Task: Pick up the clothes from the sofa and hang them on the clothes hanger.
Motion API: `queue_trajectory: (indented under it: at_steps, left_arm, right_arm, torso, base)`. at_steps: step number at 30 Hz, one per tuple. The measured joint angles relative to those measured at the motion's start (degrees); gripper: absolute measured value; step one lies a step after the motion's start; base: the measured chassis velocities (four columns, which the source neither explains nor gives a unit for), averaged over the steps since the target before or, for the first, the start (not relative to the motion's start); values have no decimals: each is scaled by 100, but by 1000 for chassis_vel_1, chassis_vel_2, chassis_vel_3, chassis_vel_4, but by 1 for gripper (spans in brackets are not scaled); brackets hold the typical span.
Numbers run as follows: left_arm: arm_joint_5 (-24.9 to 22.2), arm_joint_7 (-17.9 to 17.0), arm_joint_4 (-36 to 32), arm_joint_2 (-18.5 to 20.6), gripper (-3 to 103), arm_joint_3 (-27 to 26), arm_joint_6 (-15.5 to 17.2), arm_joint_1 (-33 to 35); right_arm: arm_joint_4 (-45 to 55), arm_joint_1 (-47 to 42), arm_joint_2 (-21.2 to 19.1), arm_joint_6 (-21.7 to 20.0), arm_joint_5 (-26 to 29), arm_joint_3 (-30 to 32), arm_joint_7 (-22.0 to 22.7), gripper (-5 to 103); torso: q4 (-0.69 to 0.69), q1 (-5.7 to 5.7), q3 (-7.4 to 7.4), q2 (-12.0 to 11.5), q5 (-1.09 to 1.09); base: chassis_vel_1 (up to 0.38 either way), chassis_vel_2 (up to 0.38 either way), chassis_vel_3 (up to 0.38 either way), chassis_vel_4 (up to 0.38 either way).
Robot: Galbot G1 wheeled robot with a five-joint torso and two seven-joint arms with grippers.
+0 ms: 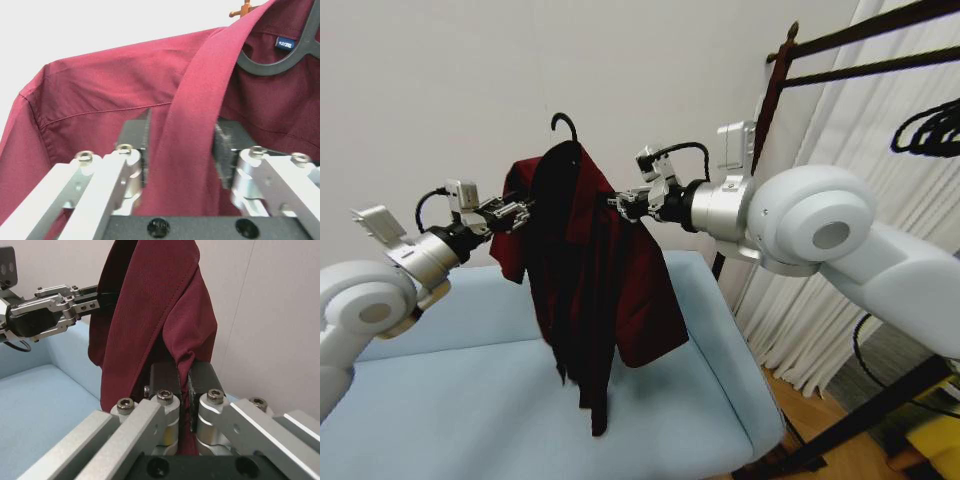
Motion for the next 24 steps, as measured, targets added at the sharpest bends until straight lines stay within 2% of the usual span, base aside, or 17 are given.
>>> queue_trajectory:
  at_steps: [2, 3, 5, 6, 8, 24]
  left_arm:
    - [-5, 22, -3, 2, 24, 0, 9, 4]
    - [-5, 22, -3, 2, 24, 0, 9, 4]
    - [-8, 32, -4, 2, 13, 5, 10, 1]
    - [-9, 35, 1, 4, 13, 9, 10, -11]
    - [-11, 36, 22, 18, 3, 13, 10, -44]
    - [-179, -11, -70, 238, 0, -168, -119, -251]
  right_arm:
    - [4, 1, -5, -3, 0, 0, 0, 2]
    - [4, 1, -5, -3, 0, 0, 0, 2]
    - [16, 2, -24, -5, 5, 0, -1, 2]
    - [27, 4, -35, -6, 11, 0, -2, 2]
    - [49, 9, -51, -10, 19, 0, -5, 2]
    - [138, -184, -13, -58, -315, -112, -80, 2]
  torso:
    - [0, 0, 0, 0, 0]
    - [0, 0, 0, 0, 0]
    - [0, 0, 0, 0, 0]
    - [0, 0, 0, 0, 0]
    - [0, 1, 0, 0, 0]
    - [0, 0, 0, 0, 1]
  base:
    - [0, 0, 0, 0]
    - [0, 0, 0, 0]
    - [0, 0, 0, 0]
    - [0, 0, 0, 0]
    - [0, 0, 0, 0]
    - [0, 0, 0, 0]
